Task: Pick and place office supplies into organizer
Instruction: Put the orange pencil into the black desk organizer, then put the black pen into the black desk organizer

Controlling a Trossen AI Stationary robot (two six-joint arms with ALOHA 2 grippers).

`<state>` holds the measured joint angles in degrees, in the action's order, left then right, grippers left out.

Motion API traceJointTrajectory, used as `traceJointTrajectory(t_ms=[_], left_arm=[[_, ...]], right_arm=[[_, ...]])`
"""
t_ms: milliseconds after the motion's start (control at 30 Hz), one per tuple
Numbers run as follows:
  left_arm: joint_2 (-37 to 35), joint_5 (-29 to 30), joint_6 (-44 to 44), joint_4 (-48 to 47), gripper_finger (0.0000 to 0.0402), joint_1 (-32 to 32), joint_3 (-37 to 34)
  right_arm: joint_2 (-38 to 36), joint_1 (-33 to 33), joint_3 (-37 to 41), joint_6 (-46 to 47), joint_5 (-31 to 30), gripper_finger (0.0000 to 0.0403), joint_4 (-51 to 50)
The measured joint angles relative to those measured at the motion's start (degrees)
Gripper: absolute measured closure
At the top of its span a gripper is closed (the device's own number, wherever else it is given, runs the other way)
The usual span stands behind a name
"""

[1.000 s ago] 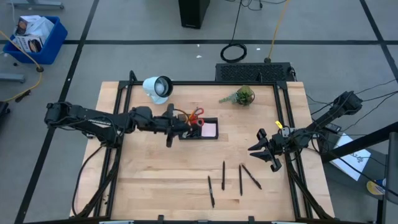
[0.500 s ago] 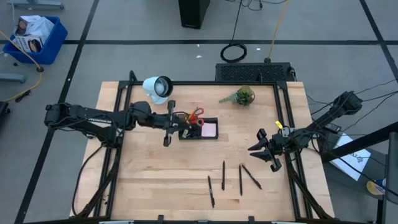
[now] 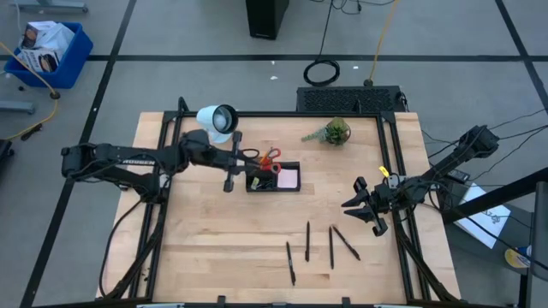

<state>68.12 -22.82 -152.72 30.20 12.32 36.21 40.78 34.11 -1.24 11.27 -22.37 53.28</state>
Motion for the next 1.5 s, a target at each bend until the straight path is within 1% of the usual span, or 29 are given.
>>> traceJointTrajectory(t_ms=[333,467,567,633,700,733,833,967,1033,1100,1167,1300,1500], left_arm=[[0.3,-5.5,-2.0,-3.1,0.0380,2.6,-0.1],[0.3,-5.6,-3.3,-1.0,0.0380,3.9,-3.1],[0.5,-5.7,-5.7,5.1,0.0380,4.5,-7.7],[2.1,-4.8,-6.3,13.5,0.0380,4.6,-10.0],[4.6,-4.4,-6.0,22.0,0.0380,4.4,-10.0],[6.0,-4.9,-6.0,24.2,0.0380,4.4,-9.6],[9.3,-7.8,-6.6,24.7,0.0380,4.5,-9.4],[13.3,-5.6,-6.2,28.3,0.0380,4.9,-10.0],[14.3,-5.9,-6.9,31.0,0.0380,5.1,-9.8],[15.0,-6.8,-7.0,31.0,0.0379,5.2,-9.9],[15.3,-7.2,-7.1,30.7,0.0371,5.3,-9.9],[15.3,-7.2,-9.4,30.0,0.0337,5.3,-9.9],[15.3,-7.4,-7.7,27.5,0.0287,6.0,-9.9]], right_arm=[[0.0,0.0,0.0,0.0,0.0,0.0314,0.0],[0.0,0.0,0.0,0.0,0.0,0.0314,0.0],[0.0,0.0,0.0,0.0,0.0,0.0314,0.0],[0.0,0.0,0.0,0.0,0.0,0.0314,0.0],[0.0,0.0,0.0,0.0,0.0,0.0314,0.0],[0.0,0.0,0.0,0.0,0.0,0.0314,0.0],[0.0,0.0,0.0,0.0,0.0,0.0314,0.0],[0.0,0.0,0.0,0.0,0.0,0.0314,0.0],[0.0,0.0,0.0,0.0,0.0,0.0314,0.0],[0.0,0.0,0.0,0.0,0.0,0.0314,0.0],[0.0,0.0,0.0,0.0,0.0,0.0314,0.0],[0.0,0.0,0.0,0.0,0.0,0.0314,0.0],[0.0,0.0,0.0,0.0,0.0,0.0314,0.0]])
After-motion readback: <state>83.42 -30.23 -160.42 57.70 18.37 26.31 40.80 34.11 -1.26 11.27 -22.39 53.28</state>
